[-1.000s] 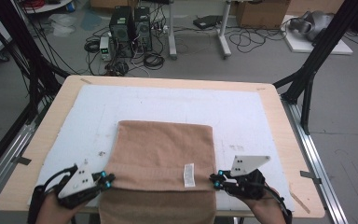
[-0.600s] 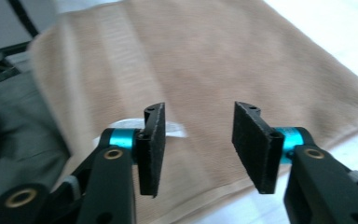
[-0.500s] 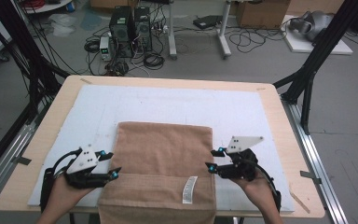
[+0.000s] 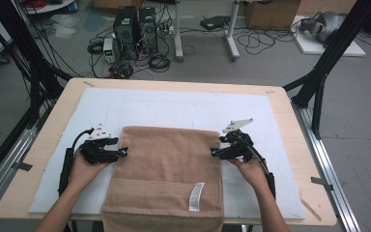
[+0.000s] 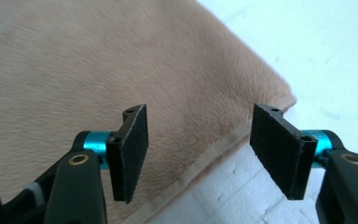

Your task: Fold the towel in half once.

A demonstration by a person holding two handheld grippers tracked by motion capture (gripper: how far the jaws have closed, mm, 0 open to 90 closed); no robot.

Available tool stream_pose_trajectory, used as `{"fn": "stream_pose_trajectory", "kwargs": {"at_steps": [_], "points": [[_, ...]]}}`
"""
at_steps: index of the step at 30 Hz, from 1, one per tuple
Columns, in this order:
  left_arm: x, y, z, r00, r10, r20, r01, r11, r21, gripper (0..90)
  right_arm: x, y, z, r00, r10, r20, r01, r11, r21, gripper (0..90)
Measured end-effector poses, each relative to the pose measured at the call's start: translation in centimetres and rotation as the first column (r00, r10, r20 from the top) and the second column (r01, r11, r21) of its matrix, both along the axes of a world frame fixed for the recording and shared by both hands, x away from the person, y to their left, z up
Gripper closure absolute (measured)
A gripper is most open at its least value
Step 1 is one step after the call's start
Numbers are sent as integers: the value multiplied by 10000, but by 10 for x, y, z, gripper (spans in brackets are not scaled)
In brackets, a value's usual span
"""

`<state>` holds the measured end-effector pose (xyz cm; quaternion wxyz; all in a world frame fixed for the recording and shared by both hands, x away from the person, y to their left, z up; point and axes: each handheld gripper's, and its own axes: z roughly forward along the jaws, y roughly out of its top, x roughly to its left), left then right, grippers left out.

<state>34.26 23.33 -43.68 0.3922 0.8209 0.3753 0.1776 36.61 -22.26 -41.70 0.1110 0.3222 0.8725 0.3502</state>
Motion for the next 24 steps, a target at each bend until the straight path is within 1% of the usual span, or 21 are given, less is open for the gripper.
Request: {"fn": "stream_pose_trajectory", "kwargs": {"at_steps": [1,3,4,5,6,7,8,9,10,11,12,14,15,18,19,20,21,22,24], "points": [[2,-1,-3,9999,99,-95,-99,10000,9,427,2,1,-3,10000,-62,-41,61,9999,-154,353],[6,0,-7,9996,76,-284,-78,9999,-67,433,5,0,-7,9997,-156,-204,151,9996,-241,354],[8,0,-9,9993,94,-361,-102,9997,-212,435,6,0,-8,9993,-240,-299,230,9992,-330,354],[9,1,-10,9988,111,-476,-129,9992,-372,436,7,-1,-10,9991,-310,-292,298,9987,-404,355],[10,3,-11,9983,62,-585,-91,9988,-488,443,8,-2,-11,9980,-424,-462,405,9983,-414,357],[10,3,-11,9981,78,-612,-111,9985,-529,458,9,-3,-13,9962,-492,-725,471,9984,-301,366],[10,3,-11,9978,96,-655,-134,9982,-580,470,10,-3,-16,9922,-513,-1136,496,9986,-178,369],[10,3,-10,9976,84,-681,-120,9985,-540,487,10,-3,-18,9919,-592,-1120,586,9982,-86,382],[10,3,-10,9973,-60,-737,18,9984,-567,517,9,-1,-18,9923,-674,-1041,662,9977,-148,392],[9,2,-9,9969,-153,-772,111,9984,-556,562,8,0,-18,9938,-663,-897,642,9976,-265,412],[9,1,-8,9960,-259,-850,211,9982,-564,599,7,1,-18,9937,-627,-926,605,9978,-263,473],[8,-2,-8,9952,-452,-869,411,9980,-485,688,5,4,-17,9950,-380,-921,359,9991,-240,559],[8,-3,-8,9953,-448,-864,402,9977,-541,711,4,5,-17,9951,-296,-939,279,9994,-188,606],[8,-2,-8,9931,-588,-1018,517,9961,-712,764,5,4,-18,9930,-273,-1145,290,9995,133,648],[8,-2,-8,9926,-650,-1024,580,9959,-693,780,5,4,-18,9930,-231,-1159,249,9996,145,676],[8,-3,-8,9935,-662,-931,605,9962,-627,790,5,4,-18,9922,-113,-1242,143,9996,234,793],[6,-4,-7,9942,-703,-809,665,9966,-484,795,4,5,-18,9905,127,-1366,-65,9989,456,809],[6,-5,-7,9949,-735,-698,710,9968,-379,801,3,7,-18,9922,172,-1232,-136,9995,300,814],[5,-7,-6,9954,-751,-590,741,9971,-195,819,3,7,-16,9929,279,-1158,-260,9995,185,824]]}}
